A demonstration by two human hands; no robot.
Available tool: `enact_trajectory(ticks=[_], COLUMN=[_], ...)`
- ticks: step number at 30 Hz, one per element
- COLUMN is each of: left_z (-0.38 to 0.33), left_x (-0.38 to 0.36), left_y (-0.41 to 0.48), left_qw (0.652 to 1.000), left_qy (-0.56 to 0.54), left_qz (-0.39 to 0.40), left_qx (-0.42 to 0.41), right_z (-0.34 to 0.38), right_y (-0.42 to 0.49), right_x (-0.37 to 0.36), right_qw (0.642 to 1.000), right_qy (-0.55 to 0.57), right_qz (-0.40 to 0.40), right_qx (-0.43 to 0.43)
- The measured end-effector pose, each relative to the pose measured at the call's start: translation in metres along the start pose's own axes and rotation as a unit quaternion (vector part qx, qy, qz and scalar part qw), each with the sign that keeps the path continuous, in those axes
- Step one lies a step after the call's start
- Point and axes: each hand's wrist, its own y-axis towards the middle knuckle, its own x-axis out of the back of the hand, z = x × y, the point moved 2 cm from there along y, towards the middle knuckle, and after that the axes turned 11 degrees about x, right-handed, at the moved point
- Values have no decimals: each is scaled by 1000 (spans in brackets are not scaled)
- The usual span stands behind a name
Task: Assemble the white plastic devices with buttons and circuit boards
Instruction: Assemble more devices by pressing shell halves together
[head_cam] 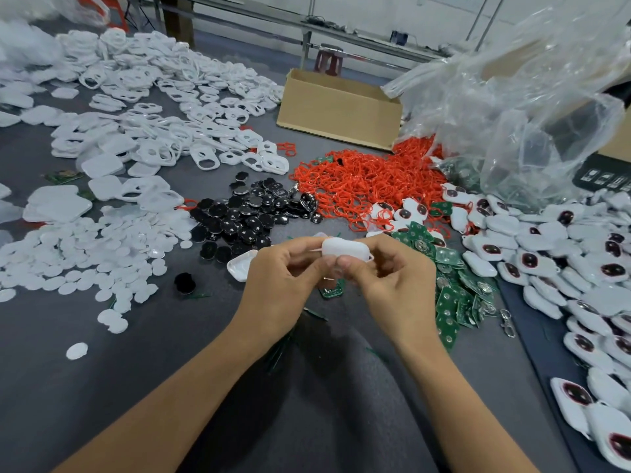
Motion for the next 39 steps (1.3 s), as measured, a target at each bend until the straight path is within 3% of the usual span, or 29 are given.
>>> enact_trajectory(ticks=[4,7,12,17,24,29,33,35,39], left_z=[2,-1,-2,-3,-6,-15,-21,-21,-19], left_x=[-4,0,9,4,2,15,20,20,23], left_y=[1,5,8,4,3,8,4,2,2], left_qw=[983,970,983,987,975,985,983,980,979], left_qy=[-163,-222,-166,-122,-161,-162,-119,-112,-111], left_qz=[48,55,26,66,105,-34,-134,-151,-162], left_qx=[75,83,79,80,108,44,-37,-58,-60], right_z=[6,5,6,5,3,4,19,22,18], right_y=[-2,-3,-7,-7,-9,-6,-2,-5,-22], right_x=[-4,-9,-13,-12,-12,-9,0,-2,-31], right_qw=[983,974,987,979,971,988,989,983,965], right_qy=[-113,-123,-93,-146,-200,-133,-12,-11,-203], right_qz=[-29,0,56,32,57,34,-90,-117,116], right_qx=[141,191,117,136,117,64,118,145,122])
